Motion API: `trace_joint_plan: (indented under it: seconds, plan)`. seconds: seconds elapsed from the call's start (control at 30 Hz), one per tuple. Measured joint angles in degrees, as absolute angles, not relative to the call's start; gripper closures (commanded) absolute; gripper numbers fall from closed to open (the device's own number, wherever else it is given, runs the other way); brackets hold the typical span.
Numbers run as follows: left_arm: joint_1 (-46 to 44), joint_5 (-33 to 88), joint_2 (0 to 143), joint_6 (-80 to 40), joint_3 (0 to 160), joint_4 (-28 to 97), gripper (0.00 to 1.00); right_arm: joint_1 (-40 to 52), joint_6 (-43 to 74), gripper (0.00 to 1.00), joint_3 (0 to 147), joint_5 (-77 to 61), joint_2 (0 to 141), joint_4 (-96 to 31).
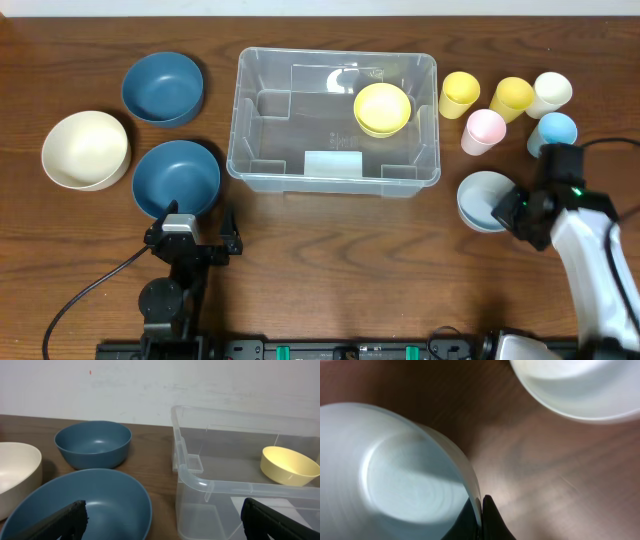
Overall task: Pack container
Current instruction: 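Carry the grey bowl into the bin and stack it on the yellow bowl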
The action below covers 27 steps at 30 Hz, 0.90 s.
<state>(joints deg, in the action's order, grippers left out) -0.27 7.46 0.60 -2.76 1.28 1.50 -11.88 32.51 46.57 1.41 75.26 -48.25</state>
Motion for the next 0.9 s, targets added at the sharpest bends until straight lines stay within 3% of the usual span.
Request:
trace_joint_plan:
  seconds: [0.23, 0.4, 0.6, 0.9]
  plan:
    - [-0.3, 7.5, 0.6, -2.7, 1.3, 1.5, 0.02, -11.5, 23.6, 0.99, 56.2, -4.4, 59.4, -57.4]
    - [-0.3, 7.5, 0.6, -2.8, 1.3, 1.5, 0.02, -6.3, 19.2, 0.99, 66.5, -7.4, 56.6, -60.5]
    - [-0.3, 7.5, 0.6, -2.7, 1.3, 1.5, 0.02, 4.1, 17.3, 0.99, 78.5, -6.7, 62.2, -60.2]
    - [-0.3, 7.5, 0.6, -2.8, 1.3, 1.5, 0.02, 14.6, 16.7, 0.99, 92.0, -0.6, 82.0, -57.1]
